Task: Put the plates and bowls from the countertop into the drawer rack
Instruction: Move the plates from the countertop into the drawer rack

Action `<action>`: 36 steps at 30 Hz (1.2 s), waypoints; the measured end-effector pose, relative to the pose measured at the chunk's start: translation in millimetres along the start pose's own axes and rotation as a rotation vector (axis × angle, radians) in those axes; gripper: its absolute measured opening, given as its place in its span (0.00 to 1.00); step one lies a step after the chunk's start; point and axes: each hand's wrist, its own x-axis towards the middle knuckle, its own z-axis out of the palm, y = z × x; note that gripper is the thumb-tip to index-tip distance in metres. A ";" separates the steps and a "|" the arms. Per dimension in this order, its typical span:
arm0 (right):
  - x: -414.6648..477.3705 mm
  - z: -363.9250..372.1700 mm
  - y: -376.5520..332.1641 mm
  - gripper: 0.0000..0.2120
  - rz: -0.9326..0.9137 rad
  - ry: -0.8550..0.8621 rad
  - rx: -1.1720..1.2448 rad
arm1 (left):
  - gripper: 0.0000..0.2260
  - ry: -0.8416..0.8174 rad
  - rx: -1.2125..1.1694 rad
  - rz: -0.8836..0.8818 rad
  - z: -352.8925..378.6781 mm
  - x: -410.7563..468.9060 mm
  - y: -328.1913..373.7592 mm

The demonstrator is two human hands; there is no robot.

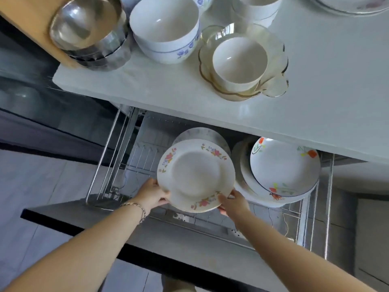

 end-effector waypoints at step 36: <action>121.9 75.9 8.1 0.20 0.094 0.434 -0.055 | 0.23 -0.045 0.546 0.217 4.2 164.8 33.2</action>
